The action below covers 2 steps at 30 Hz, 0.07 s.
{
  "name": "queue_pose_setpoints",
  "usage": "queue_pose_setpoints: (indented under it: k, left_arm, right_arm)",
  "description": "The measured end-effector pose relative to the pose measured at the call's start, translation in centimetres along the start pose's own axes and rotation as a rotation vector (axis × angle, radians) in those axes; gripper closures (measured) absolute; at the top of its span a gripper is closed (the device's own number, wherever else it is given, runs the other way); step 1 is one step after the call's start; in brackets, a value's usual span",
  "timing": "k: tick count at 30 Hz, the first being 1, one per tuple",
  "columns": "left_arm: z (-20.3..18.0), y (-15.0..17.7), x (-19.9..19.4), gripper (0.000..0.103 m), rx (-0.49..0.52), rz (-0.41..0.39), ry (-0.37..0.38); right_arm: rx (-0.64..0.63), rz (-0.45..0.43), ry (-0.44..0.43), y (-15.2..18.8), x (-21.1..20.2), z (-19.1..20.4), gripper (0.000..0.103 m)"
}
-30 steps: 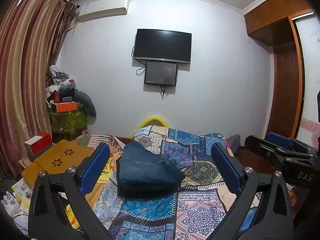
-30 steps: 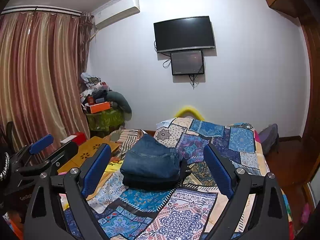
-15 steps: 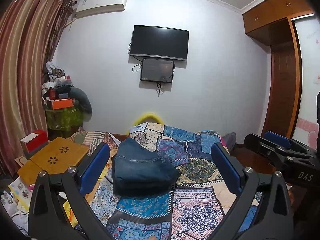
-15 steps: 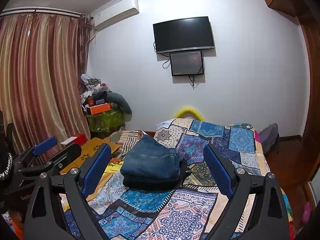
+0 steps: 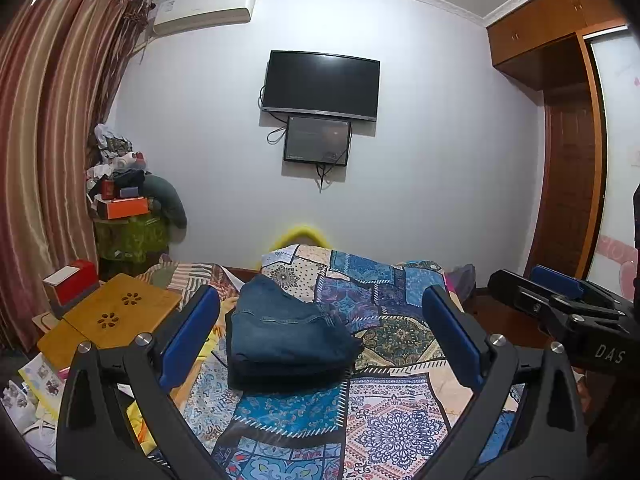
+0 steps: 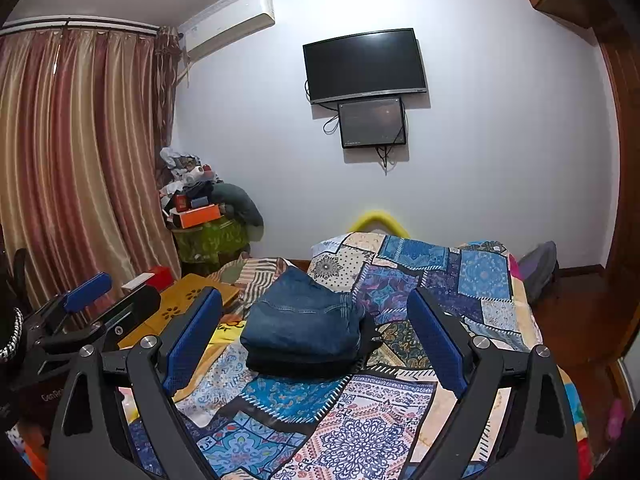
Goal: Fold large clothes
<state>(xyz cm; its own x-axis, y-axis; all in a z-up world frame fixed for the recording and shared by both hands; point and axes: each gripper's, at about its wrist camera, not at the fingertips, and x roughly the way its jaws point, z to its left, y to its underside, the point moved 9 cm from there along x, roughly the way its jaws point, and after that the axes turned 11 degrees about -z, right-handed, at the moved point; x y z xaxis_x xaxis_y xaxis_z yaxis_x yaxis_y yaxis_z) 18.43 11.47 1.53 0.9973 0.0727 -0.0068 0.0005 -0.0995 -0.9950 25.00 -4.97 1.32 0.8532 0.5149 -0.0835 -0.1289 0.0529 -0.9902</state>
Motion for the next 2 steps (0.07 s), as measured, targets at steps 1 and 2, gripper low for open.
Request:
queue_pose_setpoints:
  k: [1,2]
  left_arm:
    - [-0.01,0.01,0.00,0.001,0.002,0.000,-0.001]
    - [0.04,0.00,0.00,0.001,0.002,0.000,-0.004]
  right_arm:
    - [0.000,0.000,0.000,0.01,0.00,0.00,0.011]
    - [0.000,0.000,0.000,-0.02,0.02,0.00,0.011]
